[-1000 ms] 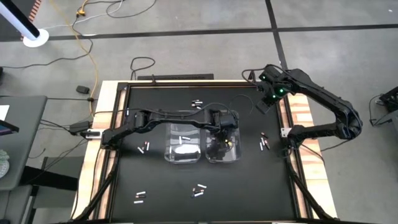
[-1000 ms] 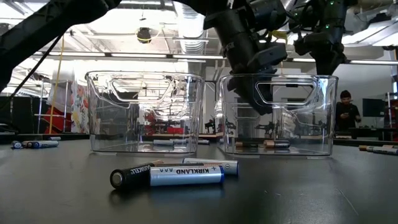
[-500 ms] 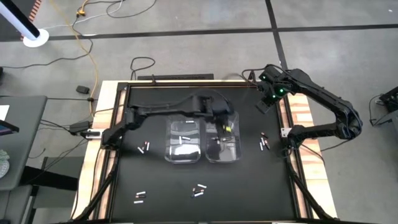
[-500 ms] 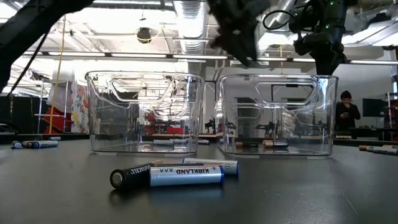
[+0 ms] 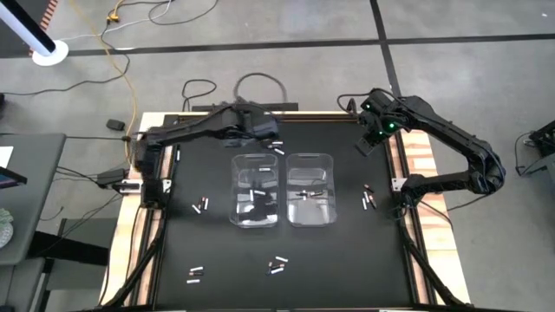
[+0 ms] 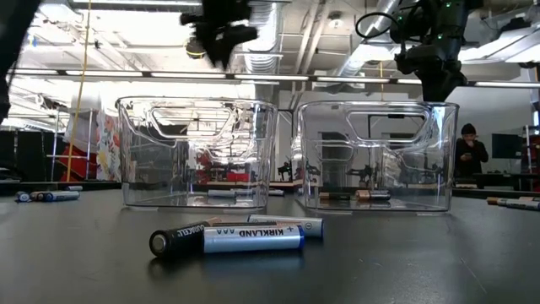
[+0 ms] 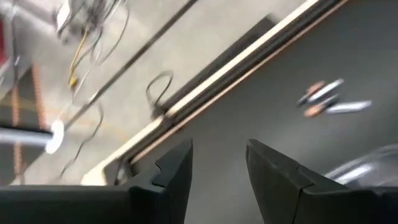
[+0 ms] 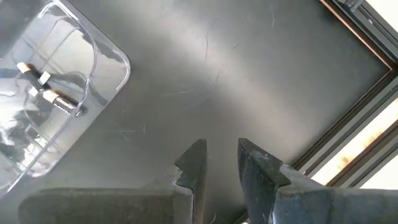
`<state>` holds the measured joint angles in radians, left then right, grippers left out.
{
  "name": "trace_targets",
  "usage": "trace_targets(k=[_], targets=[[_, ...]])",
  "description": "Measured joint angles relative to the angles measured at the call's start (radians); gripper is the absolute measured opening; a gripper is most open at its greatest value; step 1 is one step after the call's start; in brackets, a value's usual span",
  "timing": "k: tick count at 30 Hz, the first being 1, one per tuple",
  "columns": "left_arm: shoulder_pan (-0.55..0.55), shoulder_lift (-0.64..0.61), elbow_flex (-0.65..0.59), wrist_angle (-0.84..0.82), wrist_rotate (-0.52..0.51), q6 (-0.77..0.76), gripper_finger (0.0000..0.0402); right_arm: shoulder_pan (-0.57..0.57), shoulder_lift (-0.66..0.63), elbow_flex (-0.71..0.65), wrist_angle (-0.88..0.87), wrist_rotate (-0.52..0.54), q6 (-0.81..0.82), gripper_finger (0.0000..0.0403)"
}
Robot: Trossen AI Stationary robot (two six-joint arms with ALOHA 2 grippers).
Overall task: Sort batteries
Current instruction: Put the white battery into the left transparent bin
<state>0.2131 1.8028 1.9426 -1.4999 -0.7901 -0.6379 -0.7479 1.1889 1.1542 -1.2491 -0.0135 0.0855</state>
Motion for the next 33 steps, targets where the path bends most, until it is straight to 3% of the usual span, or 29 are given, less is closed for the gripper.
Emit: trace_targets(k=[3,7,12,20,33], targets=[[0.037,-0.130,-0.231,0.034,0.030,-0.031,0.0143,0.002,0.000,0.000,0.000,-0.001,0.018,0.0107],[0.086,-0.326,-0.519,0.204,0.162,0.014,0.0143,0.002,0.001,0.000,0.013,-0.004,0.037,0.0107],[0.167,-0.506,-0.750,0.280,0.302,0.139,0.0143,0.002,0.003,0.000,0.052,-0.004,0.100,0.0107],[0.248,-0.550,-0.831,0.229,0.364,0.369,0.0154,0.002,0.003,0.000,0.080,-0.003,0.203,0.0107],[0.278,-0.397,-0.832,0.234,0.362,0.682,0.0225,0.023,0.003,0.000,0.081,-0.002,0.306,0.0107]])
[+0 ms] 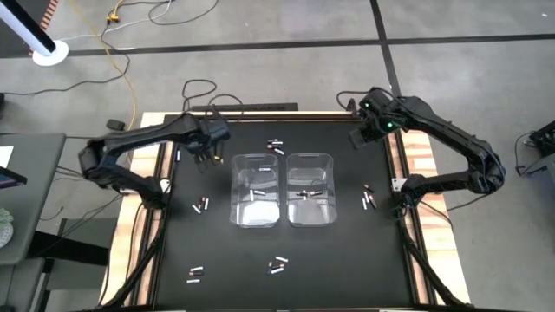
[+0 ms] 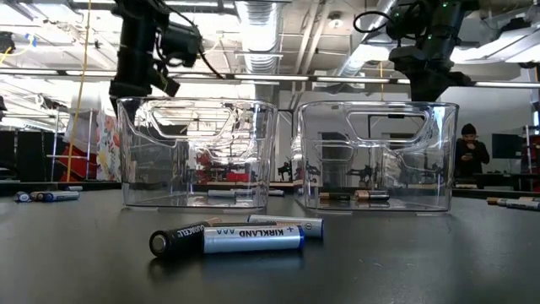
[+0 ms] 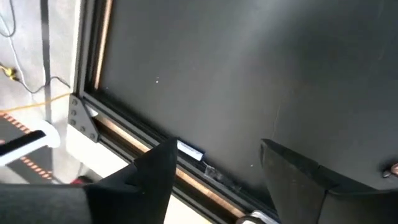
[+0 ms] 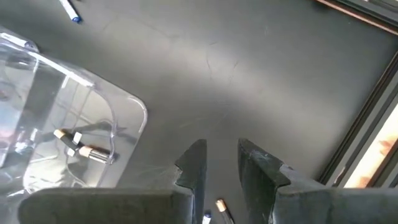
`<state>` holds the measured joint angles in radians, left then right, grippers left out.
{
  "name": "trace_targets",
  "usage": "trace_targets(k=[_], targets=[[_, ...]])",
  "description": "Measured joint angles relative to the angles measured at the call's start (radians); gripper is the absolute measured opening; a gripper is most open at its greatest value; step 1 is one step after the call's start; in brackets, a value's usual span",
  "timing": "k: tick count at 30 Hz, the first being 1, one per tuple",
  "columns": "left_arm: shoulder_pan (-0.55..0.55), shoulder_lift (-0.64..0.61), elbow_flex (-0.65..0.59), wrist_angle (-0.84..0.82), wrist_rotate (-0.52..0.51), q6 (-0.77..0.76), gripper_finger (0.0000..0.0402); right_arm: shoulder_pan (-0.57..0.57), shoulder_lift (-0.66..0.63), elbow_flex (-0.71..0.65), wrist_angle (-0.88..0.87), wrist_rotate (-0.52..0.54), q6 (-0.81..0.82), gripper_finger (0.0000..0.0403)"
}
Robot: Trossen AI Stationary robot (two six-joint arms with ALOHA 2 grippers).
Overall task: Sort batteries
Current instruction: Put the white battery into the left transparent bin
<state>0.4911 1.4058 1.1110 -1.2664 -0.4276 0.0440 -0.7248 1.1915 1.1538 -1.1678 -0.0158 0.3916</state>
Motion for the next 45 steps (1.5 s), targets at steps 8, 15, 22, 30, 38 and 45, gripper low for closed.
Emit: trace_targets(k=[8,15,22,30,38,45], targets=[[0.000,0.125,0.000,0.007,-0.007,0.023,0.0244,0.035,0.000,0.000,0.003,0.002,0.010,0.0107],[0.000,0.186,0.000,0.017,0.001,0.001,0.0243,0.052,0.000,0.000,0.003,0.003,0.019,0.0107],[-0.001,0.198,0.000,0.037,0.069,0.044,0.0247,0.051,0.000,0.000,0.003,0.003,0.016,0.0107],[0.020,0.198,0.000,0.037,0.076,0.003,0.0306,0.051,0.000,0.000,0.003,0.003,-0.006,0.0107],[0.050,0.198,0.000,0.010,0.075,0.092,0.0391,0.051,0.000,0.000,0.003,0.003,-0.008,0.0107],[0.047,0.198,0.000,-0.088,0.055,0.184,0.0396,0.051,0.000,0.000,0.003,0.003,-0.008,0.0107]])
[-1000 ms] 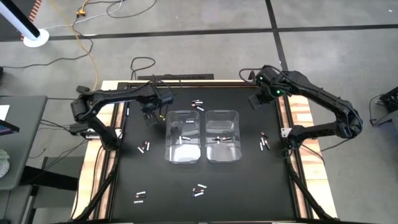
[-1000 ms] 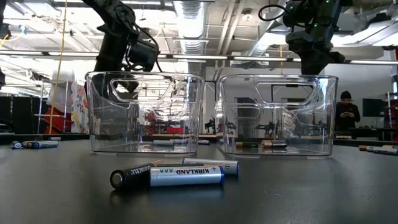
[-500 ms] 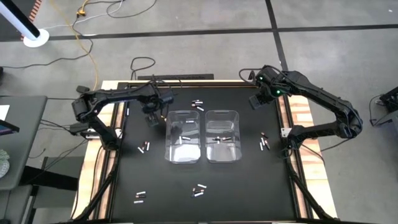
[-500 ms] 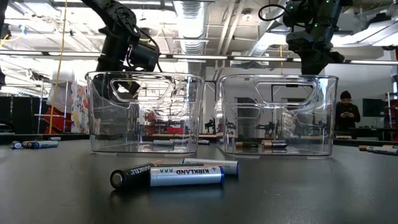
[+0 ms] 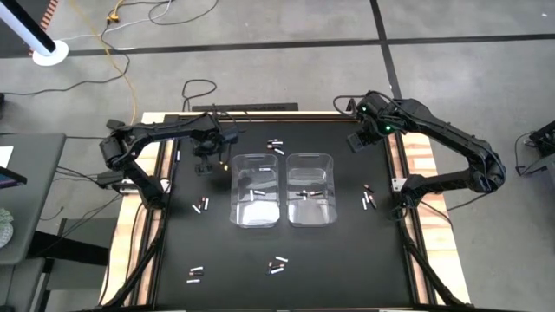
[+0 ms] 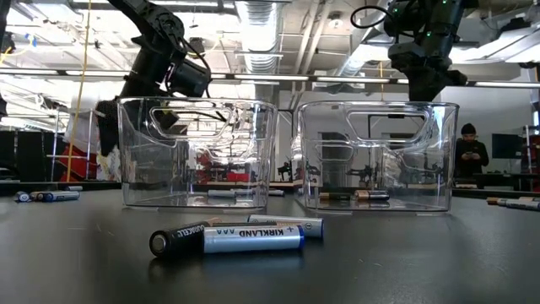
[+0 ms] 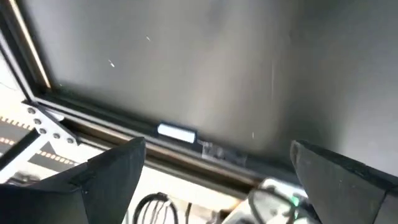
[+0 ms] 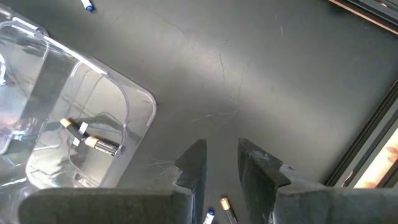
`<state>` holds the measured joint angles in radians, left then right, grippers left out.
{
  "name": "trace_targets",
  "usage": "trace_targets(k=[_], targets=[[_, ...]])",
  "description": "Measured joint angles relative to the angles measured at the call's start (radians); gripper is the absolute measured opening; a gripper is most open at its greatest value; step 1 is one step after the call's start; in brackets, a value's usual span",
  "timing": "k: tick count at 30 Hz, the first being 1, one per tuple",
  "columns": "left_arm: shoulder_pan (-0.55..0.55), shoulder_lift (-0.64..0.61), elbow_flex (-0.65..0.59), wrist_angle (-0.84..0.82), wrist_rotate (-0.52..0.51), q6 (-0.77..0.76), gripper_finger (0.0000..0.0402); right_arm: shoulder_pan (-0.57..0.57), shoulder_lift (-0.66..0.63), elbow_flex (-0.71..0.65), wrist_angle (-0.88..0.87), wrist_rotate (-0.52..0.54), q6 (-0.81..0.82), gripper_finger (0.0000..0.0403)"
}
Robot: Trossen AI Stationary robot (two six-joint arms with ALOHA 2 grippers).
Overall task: Sort batteries
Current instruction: Put the white battery into the left transparent bin
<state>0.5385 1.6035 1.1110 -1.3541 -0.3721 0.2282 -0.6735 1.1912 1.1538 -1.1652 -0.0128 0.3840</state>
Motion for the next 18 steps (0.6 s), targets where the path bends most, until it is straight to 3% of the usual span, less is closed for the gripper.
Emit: trace_targets(k=[9,18], targets=[[0.088,0.012,0.000,-0.046,-0.072,0.065,0.0397,0.000,0.000,0.000,0.015,0.000,0.000,0.0107],[0.195,0.175,0.000,-0.062,-0.077,0.186,0.0396,0.000,0.004,0.000,0.060,0.000,0.000,0.0107]])
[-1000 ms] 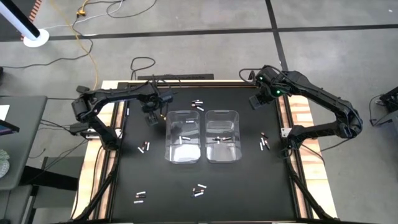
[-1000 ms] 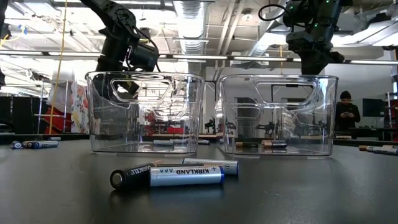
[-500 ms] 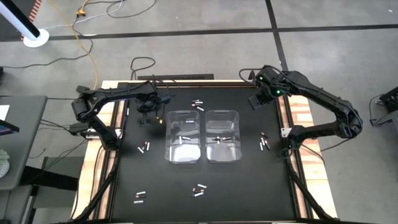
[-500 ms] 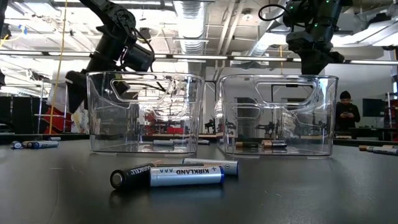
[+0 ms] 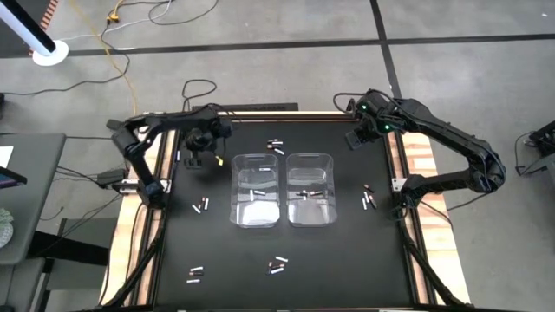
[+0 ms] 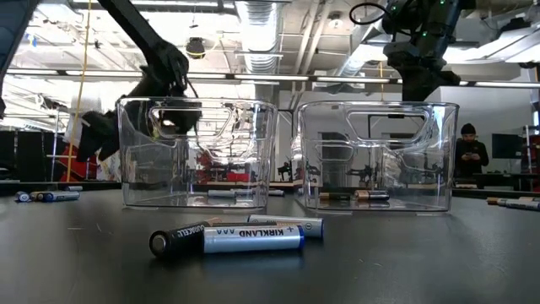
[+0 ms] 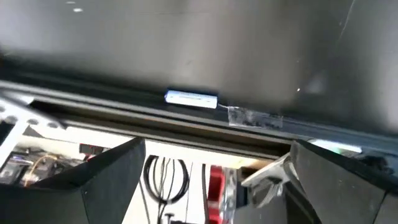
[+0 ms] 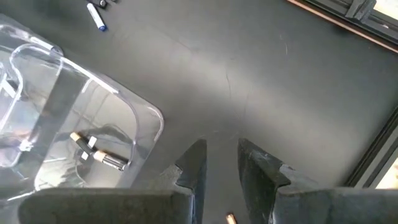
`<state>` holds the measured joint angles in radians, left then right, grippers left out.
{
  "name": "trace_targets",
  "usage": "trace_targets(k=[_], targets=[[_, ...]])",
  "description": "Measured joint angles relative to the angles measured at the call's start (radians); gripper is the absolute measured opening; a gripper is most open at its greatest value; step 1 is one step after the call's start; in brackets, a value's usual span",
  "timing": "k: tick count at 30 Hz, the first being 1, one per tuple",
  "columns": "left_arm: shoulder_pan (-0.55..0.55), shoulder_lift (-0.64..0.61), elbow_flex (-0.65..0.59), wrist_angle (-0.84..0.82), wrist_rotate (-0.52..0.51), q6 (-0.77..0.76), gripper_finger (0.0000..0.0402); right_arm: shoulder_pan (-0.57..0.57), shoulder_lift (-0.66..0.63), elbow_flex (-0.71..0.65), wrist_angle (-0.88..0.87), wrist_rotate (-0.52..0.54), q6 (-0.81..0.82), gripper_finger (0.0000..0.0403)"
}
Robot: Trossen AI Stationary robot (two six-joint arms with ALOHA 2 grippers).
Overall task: Sort batteries
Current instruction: Put the white battery into the left transparent bin
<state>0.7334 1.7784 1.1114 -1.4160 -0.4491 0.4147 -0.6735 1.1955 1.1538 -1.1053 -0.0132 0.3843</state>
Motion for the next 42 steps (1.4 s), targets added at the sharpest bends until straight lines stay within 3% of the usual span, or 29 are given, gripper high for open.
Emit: trace_targets(k=[9,14,23,28,38,42], targets=[[0.059,0.181,0.000,0.056,-0.113,0.033,0.0396,0.000,0.003,0.000,0.000,0.000,0.008,0.0107],[0.113,0.229,-0.001,0.078,-0.122,0.048,0.0396,0.000,0.003,0.000,0.000,0.000,0.008,0.0107],[0.144,0.251,-0.029,0.151,-0.118,0.128,0.0396,0.000,0.003,0.000,0.000,0.000,0.008,0.0107],[0.129,0.247,-0.104,0.221,-0.176,0.224,0.0396,0.000,0.003,0.000,0.000,-0.001,0.010,0.0107],[0.130,0.247,-0.119,0.258,-0.202,0.220,0.0394,0.000,0.003,0.000,0.001,-0.001,0.010,0.0107],[0.126,0.247,-0.118,0.270,-0.199,0.206,0.0367,0.000,0.003,0.000,0.003,-0.001,0.010,0.0107]])
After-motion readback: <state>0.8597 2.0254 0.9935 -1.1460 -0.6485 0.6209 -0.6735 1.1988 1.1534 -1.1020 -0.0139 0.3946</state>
